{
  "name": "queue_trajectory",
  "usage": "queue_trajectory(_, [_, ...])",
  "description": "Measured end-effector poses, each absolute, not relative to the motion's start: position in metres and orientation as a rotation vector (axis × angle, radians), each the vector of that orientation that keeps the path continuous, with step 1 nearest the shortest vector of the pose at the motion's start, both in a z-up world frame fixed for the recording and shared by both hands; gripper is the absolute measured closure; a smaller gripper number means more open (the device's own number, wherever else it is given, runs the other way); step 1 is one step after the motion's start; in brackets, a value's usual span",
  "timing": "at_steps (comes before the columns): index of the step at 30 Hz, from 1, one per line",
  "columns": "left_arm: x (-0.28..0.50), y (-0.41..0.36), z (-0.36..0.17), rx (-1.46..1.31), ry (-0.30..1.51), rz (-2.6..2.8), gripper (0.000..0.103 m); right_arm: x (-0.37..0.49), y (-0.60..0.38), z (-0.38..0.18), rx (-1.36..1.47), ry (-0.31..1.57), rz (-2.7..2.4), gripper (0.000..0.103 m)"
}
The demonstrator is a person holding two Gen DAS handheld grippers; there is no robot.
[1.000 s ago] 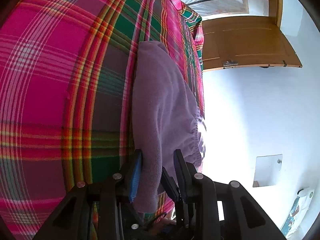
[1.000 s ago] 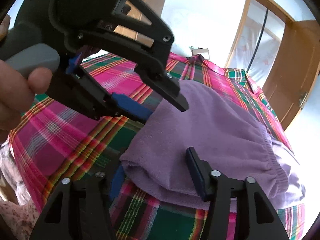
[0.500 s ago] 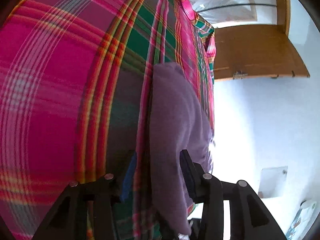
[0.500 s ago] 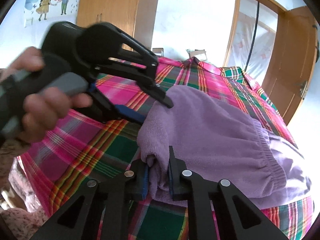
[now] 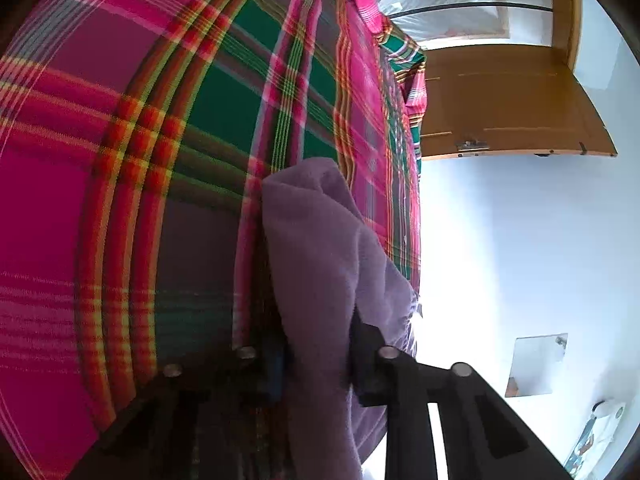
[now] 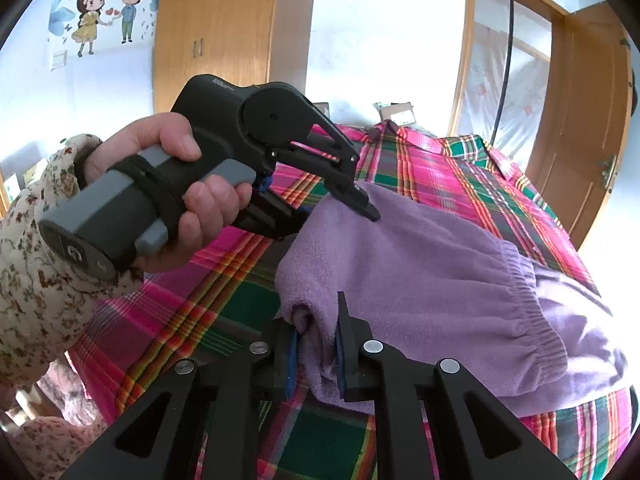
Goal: Fold clothes
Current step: 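Grasp the purple garment edge with the right gripper while the left gripper holds beside it, then open both grippers and release the purple garment edge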
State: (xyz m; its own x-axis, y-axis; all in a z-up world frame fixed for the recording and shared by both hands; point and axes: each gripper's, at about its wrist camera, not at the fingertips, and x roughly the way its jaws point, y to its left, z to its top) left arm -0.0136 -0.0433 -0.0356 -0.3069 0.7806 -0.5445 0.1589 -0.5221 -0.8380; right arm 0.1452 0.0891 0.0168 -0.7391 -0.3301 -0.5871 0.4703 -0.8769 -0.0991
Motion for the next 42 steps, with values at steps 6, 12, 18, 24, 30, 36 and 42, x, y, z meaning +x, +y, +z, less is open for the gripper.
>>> queue_trajectory(6, [-0.021, -0.045, -0.025, -1.421, -1.174, 1.914, 0.089, 0.144, 0.077, 0.021, 0.793, 0.369, -2.553, 0.089])
queue_trajectory(12, [-0.01, -0.077, -0.019, -1.401, -1.176, 1.954, 0.089, 0.141, 0.06, 0.026, 0.783, 0.369, -2.515, 0.089])
queue_trajectory(18, [0.002, -0.11, -0.014, -1.381, -1.178, 1.993, 0.089, 0.146, 0.029, 0.025, 0.778, 0.405, -2.419, 0.089])
queue_trajectory(24, [0.023, -0.154, -0.017, -1.383, -1.205, 2.034, 0.089, 0.152, 0.0, 0.022, 0.796, 0.411, -2.321, 0.089])
queue_trajectory(30, [0.032, -0.183, -0.012, -1.386, -1.193, 2.094, 0.089, 0.157, -0.03, 0.019, 0.811, 0.416, -2.223, 0.089])
queue_trajectory(36, [0.035, -0.207, -0.013, -1.414, -1.216, 2.123, 0.089, 0.163, -0.058, 0.016, 0.822, 0.419, -2.133, 0.089])
queue_trajectory(42, [0.046, -0.24, -0.007, -1.42, -1.239, 2.167, 0.089, 0.167, -0.076, 0.016, 0.817, 0.418, -2.075, 0.089])
